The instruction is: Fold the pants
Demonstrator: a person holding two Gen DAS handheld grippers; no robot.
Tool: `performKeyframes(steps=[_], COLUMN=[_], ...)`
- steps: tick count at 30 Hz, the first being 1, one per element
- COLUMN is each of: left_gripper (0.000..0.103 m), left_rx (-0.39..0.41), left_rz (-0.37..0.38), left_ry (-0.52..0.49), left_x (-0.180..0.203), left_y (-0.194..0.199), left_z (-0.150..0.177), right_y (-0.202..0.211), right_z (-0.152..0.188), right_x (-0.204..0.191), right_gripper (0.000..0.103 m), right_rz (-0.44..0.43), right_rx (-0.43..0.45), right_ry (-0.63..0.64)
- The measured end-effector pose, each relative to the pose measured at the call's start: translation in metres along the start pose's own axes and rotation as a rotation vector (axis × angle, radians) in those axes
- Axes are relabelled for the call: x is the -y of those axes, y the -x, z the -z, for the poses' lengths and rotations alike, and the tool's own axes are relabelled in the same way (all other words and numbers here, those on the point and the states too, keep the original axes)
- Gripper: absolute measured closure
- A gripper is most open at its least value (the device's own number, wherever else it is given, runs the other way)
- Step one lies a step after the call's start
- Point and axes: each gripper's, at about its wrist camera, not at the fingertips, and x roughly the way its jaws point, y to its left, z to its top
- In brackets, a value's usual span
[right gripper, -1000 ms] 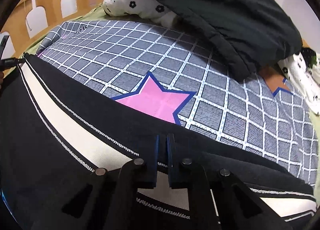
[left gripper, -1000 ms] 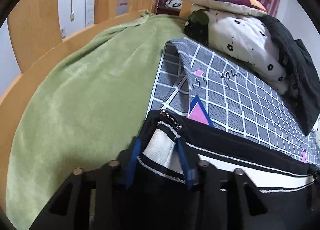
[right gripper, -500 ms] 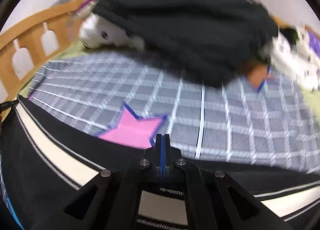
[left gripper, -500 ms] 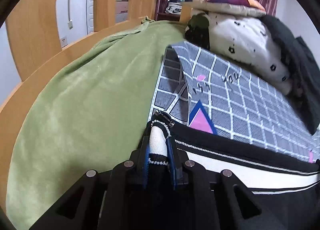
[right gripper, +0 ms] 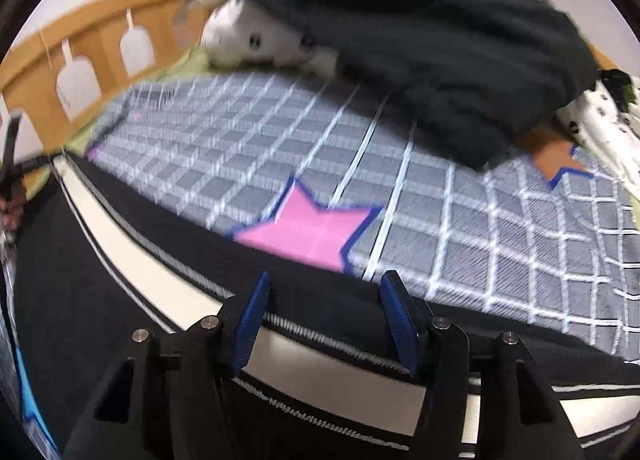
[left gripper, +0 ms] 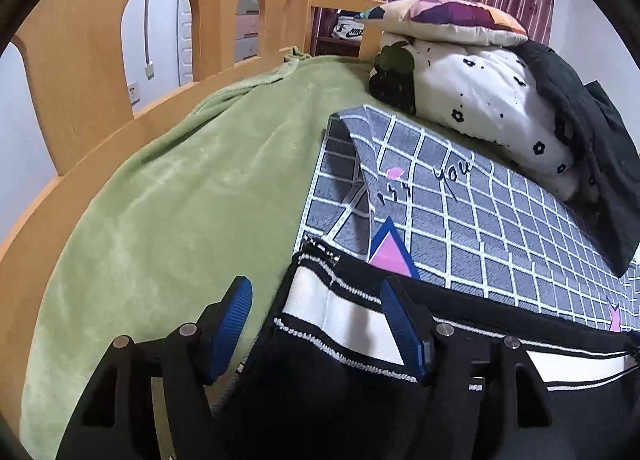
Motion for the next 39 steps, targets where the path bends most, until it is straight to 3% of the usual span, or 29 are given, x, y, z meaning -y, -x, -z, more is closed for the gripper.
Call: performKeyframes(steps=[1,2,3,4,9,12,15,17,20,21,22,24,26,27,30,31,32,34,37,39], left_gripper=[0.038,0.043,0.08,0.085,0.089,0.089,0.089,0.086,0.063,0.045,0.034,0.034,0.034,0.034,0.034,0.034,0.034,0.034,0.034,0.034], left_rx=[-0.015,-0.032,-0.045,-0.048,0.095,0.077,0.012,0.015,0.009,0.006,0.012,0.044,0.056,0.06,0.06,0.057,0.056,0.056,0.051,0.035], left_rz=[-0.013,-0.028,-0.021,-0.009,0.066,0.024,-0.018,-0.022,-0.058,-0.074,-0.077,-0.062,-0.045,-0.032,0.018,0.037,0.051,0.06,0.074,0.087], left_ry=[-0.006,-0.012,-0.018,-0.014,0.043,0.008,-0.006,-0.007,-0.007,0.0,0.003,0.006,0.002,0.004,0.019,0.017,0.006,-0.022,-0.053,-0.06], left_x=[0.0,0.0,0.0,-0.002,-0.006,0.001,0.002,0.002,0.003,0.003,0.004,0.005,0.009,0.011,0.021,0.025,0.031,0.042,0.056,0.063], left_y=[-0.005,-0.009,-0.014,-0.015,0.017,0.006,-0.019,-0.017,-0.011,-0.008,-0.005,0.004,0.012,0.016,0.028,0.031,0.035,0.041,0.047,0.05], left_z=[0.002,0.003,0.006,0.006,-0.009,-0.007,0.005,0.005,0.0,-0.001,-0.001,-0.002,-0.002,-0.003,-0.001,0.002,0.005,0.01,0.018,0.023], right_y=[-0.008,-0.012,-0.01,-0.006,0.034,0.029,-0.009,-0.015,-0.004,0.0,0.006,0.026,0.049,0.057,0.047,0.035,0.017,0.01,0.008,0.007], right_z=[0.003,0.005,0.006,0.005,-0.009,-0.013,-0.002,0.0,-0.005,-0.006,-0.007,-0.01,-0.006,0.002,0.022,0.026,0.032,0.035,0.028,0.027], right_x=[-0.001,-0.005,-0.009,-0.013,-0.01,-0.002,-0.005,-0.011,-0.003,0.002,0.005,0.017,0.031,0.039,0.059,0.062,0.066,0.068,0.075,0.077], right_gripper=[0.049,0.06,0.084,0.101,0.101,0.101,0.101,0.1,0.095,0.095,0.093,0.086,0.049,0.046,0.053,0.065,0.069,0.07,0.098,0.098], right_rz=[0.022,0.044,0.048,0.054,0.062,0.065,0.101,0.131,0.126,0.124,0.133,0.152,0.141,0.131,0.163,0.177,0.209,0.215,0.306,0.3], right_rx=[-0.026,-0.038,-0.012,0.003,0.162,0.174,0.066,0.059,0.079,0.079,0.075,0.087,0.121,0.133,0.09,0.052,0.006,0.029,0.039,0.032], right_ry=[0.018,0.039,0.058,0.076,0.046,-0.005,0.013,0.031,-0.023,-0.038,-0.049,-0.056,-0.069,-0.078,-0.1,-0.096,-0.081,-0.093,-0.159,-0.18])
